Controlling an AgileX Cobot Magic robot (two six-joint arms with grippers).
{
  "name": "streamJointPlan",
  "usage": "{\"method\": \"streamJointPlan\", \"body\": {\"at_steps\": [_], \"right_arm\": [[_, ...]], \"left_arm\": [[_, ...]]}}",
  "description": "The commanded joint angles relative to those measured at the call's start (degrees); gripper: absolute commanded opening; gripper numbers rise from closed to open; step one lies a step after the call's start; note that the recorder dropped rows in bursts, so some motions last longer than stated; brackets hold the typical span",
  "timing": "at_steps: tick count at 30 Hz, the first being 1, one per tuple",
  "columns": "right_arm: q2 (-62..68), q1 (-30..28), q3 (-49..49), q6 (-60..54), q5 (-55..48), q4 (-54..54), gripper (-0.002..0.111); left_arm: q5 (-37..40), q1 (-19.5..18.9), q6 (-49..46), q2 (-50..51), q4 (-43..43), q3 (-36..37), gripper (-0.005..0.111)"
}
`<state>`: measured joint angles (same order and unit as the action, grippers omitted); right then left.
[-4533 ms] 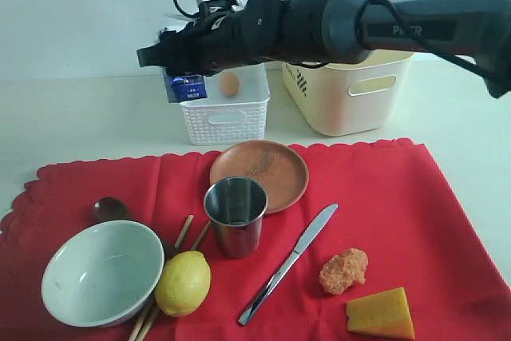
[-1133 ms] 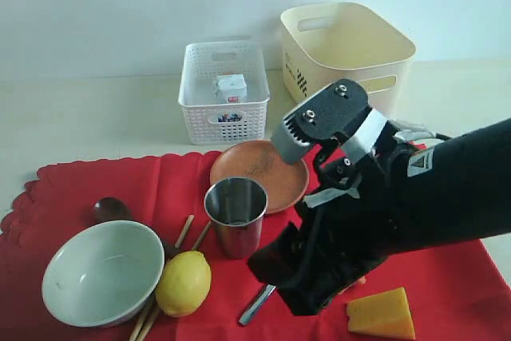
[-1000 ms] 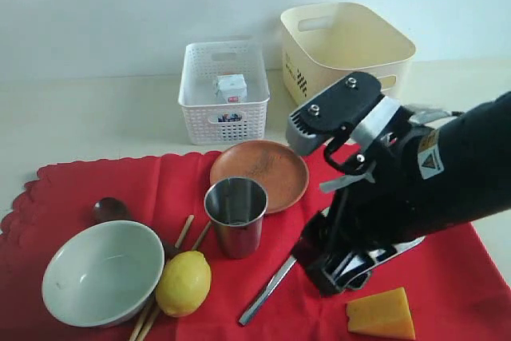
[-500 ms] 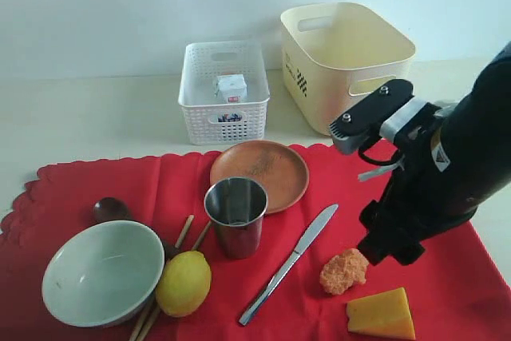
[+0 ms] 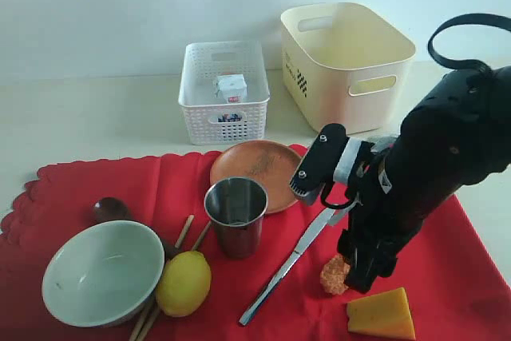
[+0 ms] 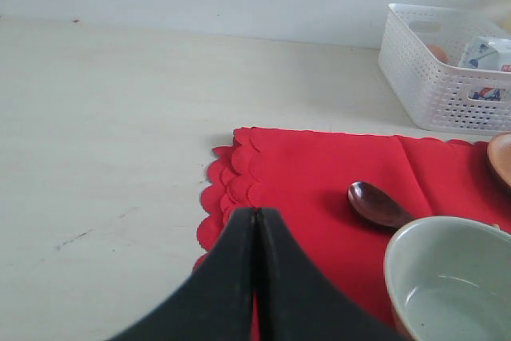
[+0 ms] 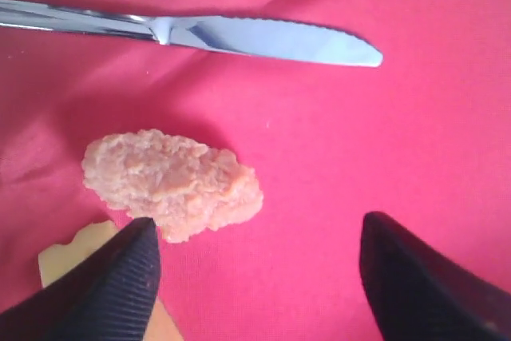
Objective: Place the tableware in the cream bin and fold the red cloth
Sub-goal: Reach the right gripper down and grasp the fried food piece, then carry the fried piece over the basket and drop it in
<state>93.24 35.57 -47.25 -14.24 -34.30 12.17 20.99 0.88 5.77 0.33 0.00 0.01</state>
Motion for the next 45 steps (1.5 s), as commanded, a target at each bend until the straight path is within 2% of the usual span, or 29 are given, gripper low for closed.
{"method": "streamJointPlan", "body": {"at_steps": [1, 7, 19, 20, 22, 24, 26, 31, 37, 41, 45], "right_arm": [[2.38, -0.26, -0.48, -9.13, 2.97, -2.49, 0.064], [5.42, -0.26, -0.48, -29.82, 2.31, -13.82, 0.064], [10.42, -0.26, -0.48, -30.42, 7.78, -13.28, 0.062], [10.85, -0.26, -0.48, -30.42, 8.06, -13.17, 0.058], [11.67, -0.26, -0.48, -30.42, 8.47, -12.17, 0.044], [10.71, -0.26, -0.95, -30.42, 9.38, -12.17, 0.017], [8.70, -0.26, -2.27, -28.24, 9.26, -12.17, 0.001], [1.55, -0.26, -4.67, -23.46, 6.71, -12.17, 0.000], [-2.41, -0.26, -12.95, -7.07, 10.26, -13.83, 0.000], [1.39, -0.26, -20.96, -10.64, 10.26, -28.22, 0.000], [6.51, -0.26, -28.38, -15.54, 10.26, -36.75, 0.000]], "left_arm": [[-0.45, 0.30, 0.11, -0.33, 0.00, -0.01, 0.001], [-0.45, 0.30, 0.11, -0.33, 0.00, -0.01, 0.001], [-0.45, 0.30, 0.11, -0.33, 0.00, -0.01, 0.001], [-0.45, 0.30, 0.11, -0.33, 0.00, -0.01, 0.001], [-0.45, 0.30, 0.11, -0.33, 0.00, -0.01, 0.001], [-0.45, 0.30, 0.11, -0.33, 0.00, -0.01, 0.001], [-0.45, 0.30, 0.11, -0.33, 0.00, -0.01, 0.001], [-0.45, 0.30, 0.11, -0.33, 0.00, -0.01, 0.001], [-0.45, 0.30, 0.11, -0.33, 0.00, -0.01, 0.001], [-0.45, 0.30, 0.11, -0.33, 0.00, -0.01, 0.001], [-0.45, 0.30, 0.11, -0.33, 0.00, -0.01, 0.001]]}}
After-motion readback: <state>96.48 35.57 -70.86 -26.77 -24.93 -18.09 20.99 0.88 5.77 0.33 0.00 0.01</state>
